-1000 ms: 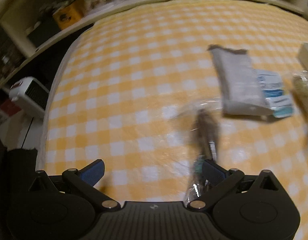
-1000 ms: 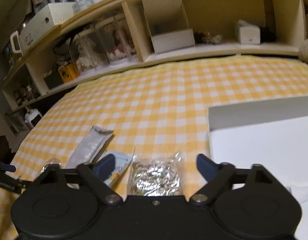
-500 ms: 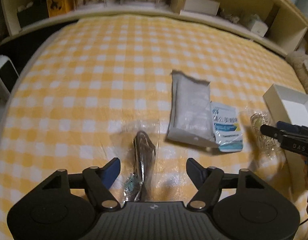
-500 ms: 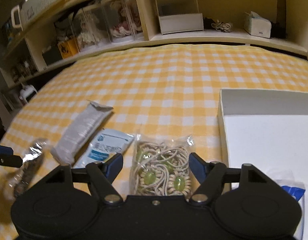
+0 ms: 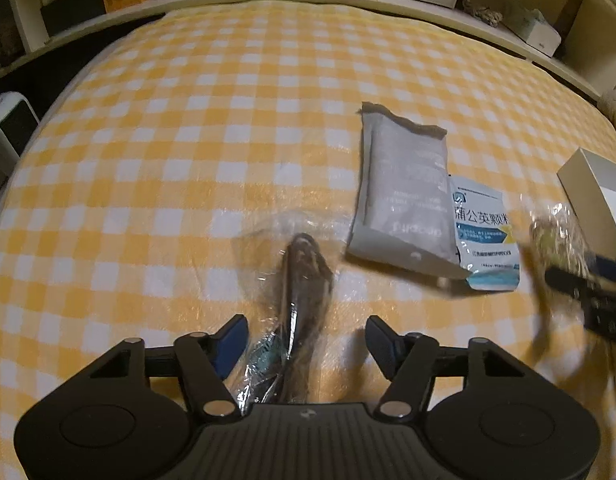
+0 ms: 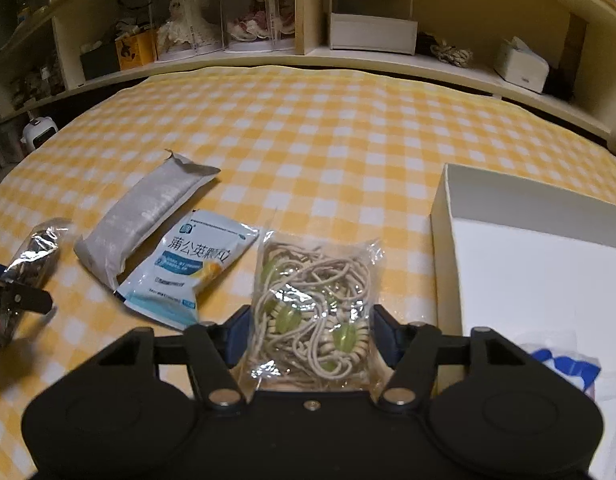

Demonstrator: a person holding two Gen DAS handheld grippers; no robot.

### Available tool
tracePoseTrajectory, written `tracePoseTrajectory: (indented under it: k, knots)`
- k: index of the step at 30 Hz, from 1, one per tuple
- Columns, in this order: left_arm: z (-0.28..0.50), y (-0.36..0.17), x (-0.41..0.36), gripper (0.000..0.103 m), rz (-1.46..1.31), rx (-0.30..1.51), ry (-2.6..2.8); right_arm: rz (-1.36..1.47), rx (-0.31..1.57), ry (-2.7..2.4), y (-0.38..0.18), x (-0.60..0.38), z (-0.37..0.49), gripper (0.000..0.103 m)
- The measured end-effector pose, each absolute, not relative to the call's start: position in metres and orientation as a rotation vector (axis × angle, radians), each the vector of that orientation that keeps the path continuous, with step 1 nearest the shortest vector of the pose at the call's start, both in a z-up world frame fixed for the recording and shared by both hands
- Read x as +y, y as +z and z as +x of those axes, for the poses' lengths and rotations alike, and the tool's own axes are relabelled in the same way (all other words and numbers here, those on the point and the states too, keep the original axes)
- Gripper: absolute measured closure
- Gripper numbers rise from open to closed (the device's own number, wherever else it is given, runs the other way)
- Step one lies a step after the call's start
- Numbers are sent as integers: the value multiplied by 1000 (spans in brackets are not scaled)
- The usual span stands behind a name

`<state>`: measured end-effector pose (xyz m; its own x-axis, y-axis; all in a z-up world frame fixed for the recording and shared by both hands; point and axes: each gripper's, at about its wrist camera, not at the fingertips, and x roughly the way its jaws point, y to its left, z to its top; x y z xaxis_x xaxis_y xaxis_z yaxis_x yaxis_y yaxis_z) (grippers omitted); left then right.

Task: Organize soft objects
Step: 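Grasp the bagged cable with the left tool while the right tool grasps the bagged beaded cord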

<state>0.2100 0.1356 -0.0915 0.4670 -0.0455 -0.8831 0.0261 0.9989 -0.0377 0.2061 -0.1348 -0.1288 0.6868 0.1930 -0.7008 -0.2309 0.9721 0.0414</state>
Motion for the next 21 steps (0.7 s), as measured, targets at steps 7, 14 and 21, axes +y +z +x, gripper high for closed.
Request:
tracePoseTrajectory:
  k: [7,14,21]
  knots:
    - [213,-102,107,47,40,1055,-59,-84,817,298,-130,-123,183,46]
    - [202,-103,87,51,99,1088,-98,-16,869,372,-124,-125,156,45]
    - [202,-112,68,65,122,1091,-126,20,882,352,-131,-128,163,29]
